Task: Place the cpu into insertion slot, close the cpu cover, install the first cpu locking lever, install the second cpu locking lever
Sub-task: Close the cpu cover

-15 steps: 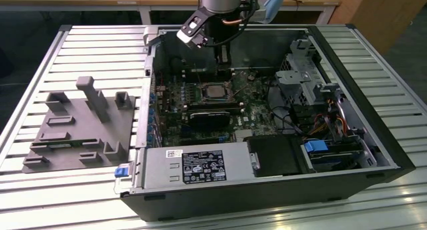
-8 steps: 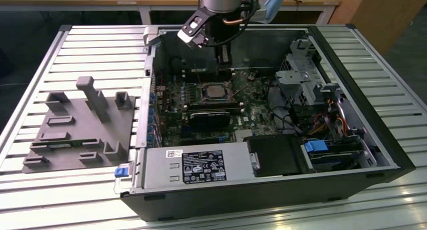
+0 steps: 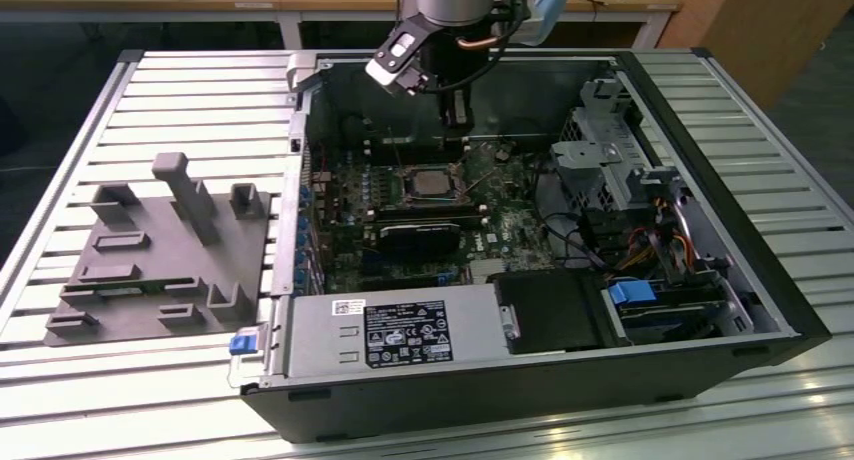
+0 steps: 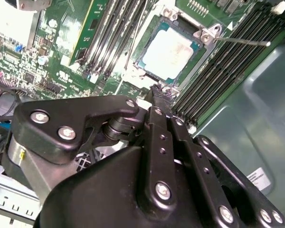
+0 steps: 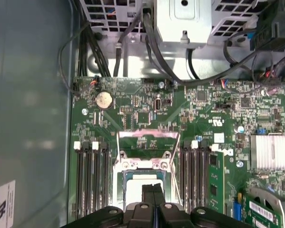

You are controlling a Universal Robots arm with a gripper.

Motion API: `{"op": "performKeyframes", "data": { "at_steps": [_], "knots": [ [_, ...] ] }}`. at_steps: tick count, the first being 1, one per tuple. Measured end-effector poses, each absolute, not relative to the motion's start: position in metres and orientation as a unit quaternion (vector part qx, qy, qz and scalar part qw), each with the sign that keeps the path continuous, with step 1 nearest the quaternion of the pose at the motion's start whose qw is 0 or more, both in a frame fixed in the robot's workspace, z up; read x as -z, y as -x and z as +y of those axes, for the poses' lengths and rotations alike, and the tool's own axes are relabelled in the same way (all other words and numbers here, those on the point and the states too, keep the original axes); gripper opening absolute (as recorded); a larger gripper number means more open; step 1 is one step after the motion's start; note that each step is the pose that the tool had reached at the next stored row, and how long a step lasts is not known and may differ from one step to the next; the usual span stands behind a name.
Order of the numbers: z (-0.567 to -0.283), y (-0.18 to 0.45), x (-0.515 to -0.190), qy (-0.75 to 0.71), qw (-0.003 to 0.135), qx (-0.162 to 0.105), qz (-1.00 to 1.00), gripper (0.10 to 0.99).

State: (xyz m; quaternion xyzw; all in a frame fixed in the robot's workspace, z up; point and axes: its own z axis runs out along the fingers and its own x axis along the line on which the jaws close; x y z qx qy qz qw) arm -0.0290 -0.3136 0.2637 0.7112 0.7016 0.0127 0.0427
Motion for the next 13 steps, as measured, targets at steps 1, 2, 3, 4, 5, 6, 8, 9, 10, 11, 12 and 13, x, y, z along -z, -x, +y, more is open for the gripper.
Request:
{"op": "performKeyframes", "data": {
  "at_steps": [1,2,3,4,5,6,8,9,10,11,12,13],
  "knots": [
    [-0.314,0.028,-0.264,-0.711,0.043,-0.013,0.702,0.102],
    [-0.314,0.026,-0.264,-0.711,0.043,-0.013,0.702,0.102],
    [-0.314,0.025,-0.264,-0.711,0.043,-0.013,0.702,0.102],
    [-0.314,0.024,-0.264,-0.711,0.043,-0.013,0.702,0.102],
    [-0.314,0.023,-0.264,-0.711,0.043,-0.013,0.702,0.102],
    [-0.314,0.021,-0.264,-0.711,0.043,-0.013,0.702,0.102],
    [-0.314,0.018,-0.264,-0.711,0.043,-0.013,0.702,0.102],
    [-0.314,0.017,-0.264,-0.711,0.043,-0.013,0.702,0.102],
    [-0.314,0.015,-0.264,-0.711,0.043,-0.013,0.702,0.102],
    [-0.314,0.013,-0.264,-0.711,0.043,-0.013,0.702,0.102],
    [-0.314,0.011,-0.264,-0.711,0.043,-0.013,0.702,0.102],
    [-0.314,0.009,-0.264,-0.711,0.043,-0.013,0.702,0.102]
  ]
}}
